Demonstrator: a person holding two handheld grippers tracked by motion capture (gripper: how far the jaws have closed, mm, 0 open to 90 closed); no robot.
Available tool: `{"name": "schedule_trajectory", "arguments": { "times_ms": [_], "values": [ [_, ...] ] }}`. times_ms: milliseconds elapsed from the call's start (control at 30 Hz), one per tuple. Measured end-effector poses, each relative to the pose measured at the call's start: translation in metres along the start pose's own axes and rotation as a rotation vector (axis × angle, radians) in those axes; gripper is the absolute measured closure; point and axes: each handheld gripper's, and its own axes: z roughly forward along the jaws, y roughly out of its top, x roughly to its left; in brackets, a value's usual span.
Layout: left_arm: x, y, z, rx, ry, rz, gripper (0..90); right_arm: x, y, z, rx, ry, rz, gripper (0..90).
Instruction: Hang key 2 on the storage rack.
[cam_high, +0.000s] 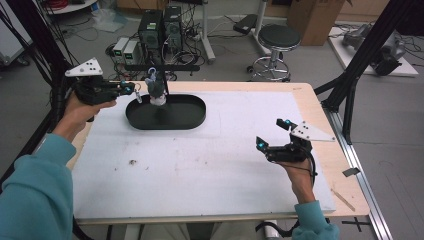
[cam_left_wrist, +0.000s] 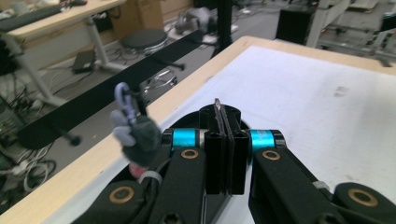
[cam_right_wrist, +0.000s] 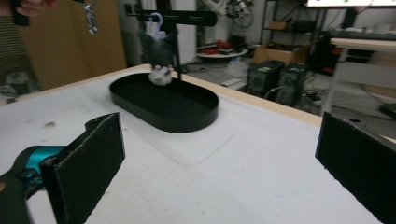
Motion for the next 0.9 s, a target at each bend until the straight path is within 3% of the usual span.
{"name": "schedule_trajectory", "arguments": {
  "times_ms": [167, 400, 600, 900],
  "values": [
    [0.013, 0.0, 0.003, 0.032, 0.025, -0.013, 88.4, 0.001, -0.016, -0.009, -0.033, -0.031, 0.011, 0.6],
    [0.027, 0.002, 0.003, 0.059, 0.056, -0.019, 88.4, 0.008, -0.035, -0.013, -0.025, -0.074, -0.008, 0.6],
    [0.036, 0.002, 0.007, 0.083, 0.078, -0.025, 88.4, 0.015, -0.045, -0.016, -0.073, -0.109, -0.008, 0.6],
    [0.048, -0.002, 0.019, 0.112, 0.11, -0.048, 88.4, 0.012, -0.06, -0.019, -0.124, -0.158, 0.007, 0.6]
  ]
}}
